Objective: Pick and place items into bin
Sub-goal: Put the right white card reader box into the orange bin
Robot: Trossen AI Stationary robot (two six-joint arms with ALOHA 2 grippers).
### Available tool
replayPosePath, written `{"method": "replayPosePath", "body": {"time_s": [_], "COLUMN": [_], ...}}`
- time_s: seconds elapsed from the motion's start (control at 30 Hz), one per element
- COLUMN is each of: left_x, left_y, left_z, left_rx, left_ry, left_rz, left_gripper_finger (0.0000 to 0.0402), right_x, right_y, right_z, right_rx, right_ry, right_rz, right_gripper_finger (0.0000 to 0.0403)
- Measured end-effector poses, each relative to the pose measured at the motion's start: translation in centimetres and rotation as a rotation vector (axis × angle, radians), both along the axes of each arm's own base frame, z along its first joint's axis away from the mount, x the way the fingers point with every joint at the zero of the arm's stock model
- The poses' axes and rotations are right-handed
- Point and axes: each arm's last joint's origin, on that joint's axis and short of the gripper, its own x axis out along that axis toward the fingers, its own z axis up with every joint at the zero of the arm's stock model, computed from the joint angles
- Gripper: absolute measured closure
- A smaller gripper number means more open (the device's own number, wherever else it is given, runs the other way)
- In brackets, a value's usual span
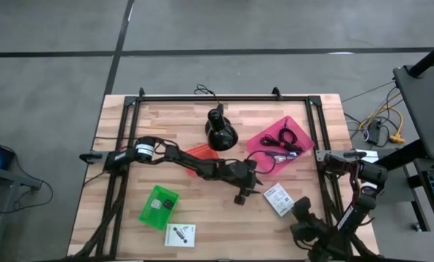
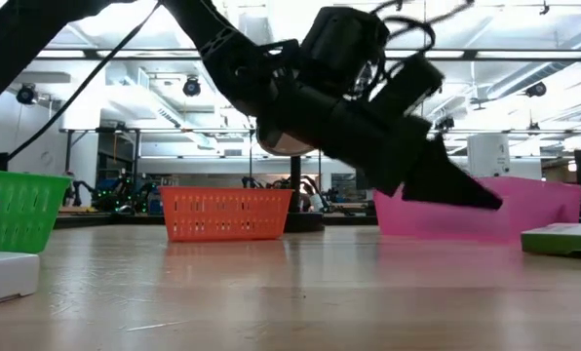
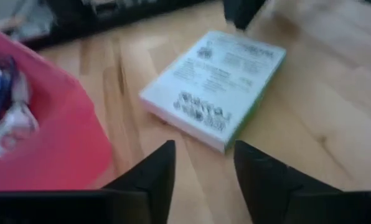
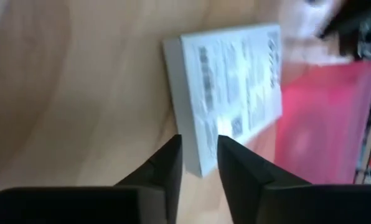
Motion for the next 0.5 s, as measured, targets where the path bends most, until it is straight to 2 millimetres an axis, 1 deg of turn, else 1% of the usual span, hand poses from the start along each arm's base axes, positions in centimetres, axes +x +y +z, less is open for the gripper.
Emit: {"method": "replayPosePath", "body": {"time_s": [0.13,0.23,0.33,0.5], "left_x": [0.2,0.1,0.1,-0.1], "left_y": [-0.1,-0.1,-0.2,-0.9], "left_z": [-0.2,-0.6,-0.7,-0.8], "left_rx": [-0.042,-0.097,-0.117,-0.161], "left_ry": [0.006,0.039,0.054,0.069], "left_rz": [0.016,0.041,0.048,0.05], "left_gripper_finger": [0.0213,0.0191,0.0186,0.0185], "right_x": [-0.8,-1.0,-1.1,-1.6], "right_y": [-0.3,-0.6,-1.0,-2.3], "right_z": [0.3,0.3,0.0,-0.8], "right_rx": [-0.022,-0.036,-0.053,-0.096], "right_ry": [-0.04,-0.044,-0.012,0.051], "right_rz": [-0.062,-0.087,-0.096,-0.142], "right_gripper_finger": [0.0283,0.0264,0.0258,0.0272]}}
